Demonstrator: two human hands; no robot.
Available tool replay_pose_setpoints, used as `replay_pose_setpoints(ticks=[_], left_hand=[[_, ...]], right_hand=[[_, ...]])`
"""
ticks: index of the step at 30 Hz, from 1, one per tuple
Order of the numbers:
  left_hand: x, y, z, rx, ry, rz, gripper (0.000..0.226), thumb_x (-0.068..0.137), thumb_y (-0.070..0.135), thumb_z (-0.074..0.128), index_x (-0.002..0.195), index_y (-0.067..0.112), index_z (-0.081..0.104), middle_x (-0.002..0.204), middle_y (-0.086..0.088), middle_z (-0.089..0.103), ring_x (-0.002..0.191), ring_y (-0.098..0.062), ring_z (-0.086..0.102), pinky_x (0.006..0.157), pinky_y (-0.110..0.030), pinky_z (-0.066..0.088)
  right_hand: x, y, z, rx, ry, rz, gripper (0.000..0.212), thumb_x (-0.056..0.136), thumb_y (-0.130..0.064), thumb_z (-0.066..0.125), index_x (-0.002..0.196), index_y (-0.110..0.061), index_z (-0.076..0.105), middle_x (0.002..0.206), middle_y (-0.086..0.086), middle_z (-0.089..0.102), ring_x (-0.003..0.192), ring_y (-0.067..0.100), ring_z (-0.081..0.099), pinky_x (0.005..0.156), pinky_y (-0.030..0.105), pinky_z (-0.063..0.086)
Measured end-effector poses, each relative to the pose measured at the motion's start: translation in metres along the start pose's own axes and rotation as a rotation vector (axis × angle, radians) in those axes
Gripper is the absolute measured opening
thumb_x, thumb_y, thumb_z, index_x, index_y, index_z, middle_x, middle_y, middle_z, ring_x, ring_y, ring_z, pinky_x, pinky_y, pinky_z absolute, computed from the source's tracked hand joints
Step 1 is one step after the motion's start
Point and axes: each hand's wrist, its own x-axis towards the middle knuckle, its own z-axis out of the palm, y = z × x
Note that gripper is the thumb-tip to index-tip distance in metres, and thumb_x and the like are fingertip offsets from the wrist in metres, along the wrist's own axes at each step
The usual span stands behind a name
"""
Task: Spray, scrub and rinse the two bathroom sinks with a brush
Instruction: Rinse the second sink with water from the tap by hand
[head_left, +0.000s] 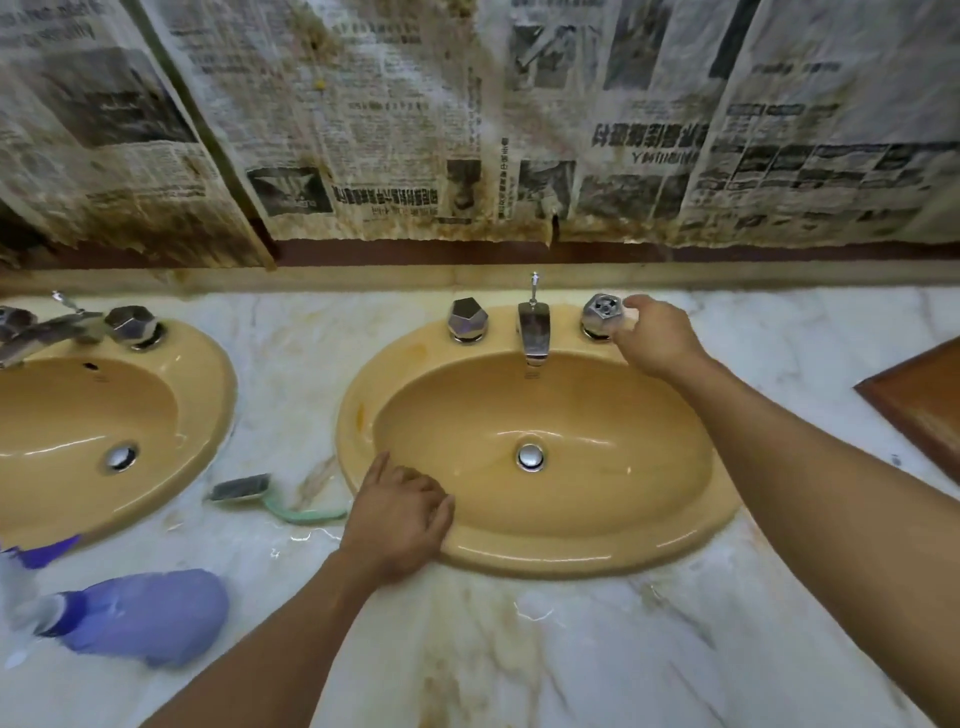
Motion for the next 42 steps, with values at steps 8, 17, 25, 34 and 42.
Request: replay_pose_setpoints(ticks=[8, 17, 25, 34, 42], left_hand=[[0.014, -0.006, -0.005, 0.056, -0.102, 0.037, 0.061, 0.094, 0.062, 0.013, 0.098, 0.039, 0.071, 0.105, 0.026, 0.068, 0.11, -0.003, 0.051, 0.118, -0.04, 0.016], [0.018, -0.009, 0.004, 0.09, -0.049, 0.064, 0.055, 0.097, 0.057, 0.02, 0.086, 0.037, 0.071, 0.093, 0.026, 0.07, 0.097, -0.007, 0.06, 0.108, -0.036, 0.02], [0.019, -0.005, -0.001, 0.077, -0.112, 0.038, 0.061, 0.095, 0.059, 0.014, 0.091, 0.037, 0.071, 0.099, 0.025, 0.069, 0.104, -0.005, 0.057, 0.115, -0.038, 0.018], [0.019, -0.001, -0.006, 0.079, -0.166, 0.009, 0.067, 0.092, 0.06, 0.009, 0.094, 0.037, 0.072, 0.106, 0.026, 0.07, 0.109, -0.005, 0.056, 0.116, -0.039, 0.015], [0.033, 0.003, -0.013, 0.089, -0.351, -0.016, 0.075, 0.084, 0.057, 0.001, 0.112, 0.041, 0.068, 0.12, 0.019, 0.068, 0.12, -0.007, 0.052, 0.117, -0.041, 0.009]], right_hand=[[0.056, -0.013, 0.019, -0.211, -0.109, -0.077, 0.021, 0.096, -0.029, 0.059, 0.106, -0.011, 0.063, 0.113, 0.017, 0.067, 0.098, 0.033, 0.059, 0.073, 0.031, 0.039], [0.056, -0.011, -0.001, -0.395, -0.193, -0.282, 0.023, 0.094, -0.024, 0.062, 0.115, -0.013, 0.064, 0.112, 0.01, 0.067, 0.09, 0.024, 0.048, 0.074, 0.031, 0.04], [0.051, -0.018, -0.011, -0.475, -0.22, -0.335, 0.025, 0.096, -0.022, 0.063, 0.121, -0.017, 0.065, 0.115, 0.011, 0.067, 0.106, 0.03, 0.057, 0.075, 0.03, 0.039], [0.048, -0.015, -0.01, -0.432, -0.217, -0.297, 0.03, 0.097, -0.02, 0.062, 0.127, -0.016, 0.063, 0.122, 0.012, 0.067, 0.109, 0.032, 0.058, 0.081, 0.034, 0.045], [0.008, 0.011, 0.051, 0.297, 0.329, 0.057, 0.027, 0.099, -0.018, 0.056, 0.122, -0.008, 0.066, 0.123, 0.016, 0.063, 0.114, 0.031, 0.057, 0.095, 0.034, 0.041]])
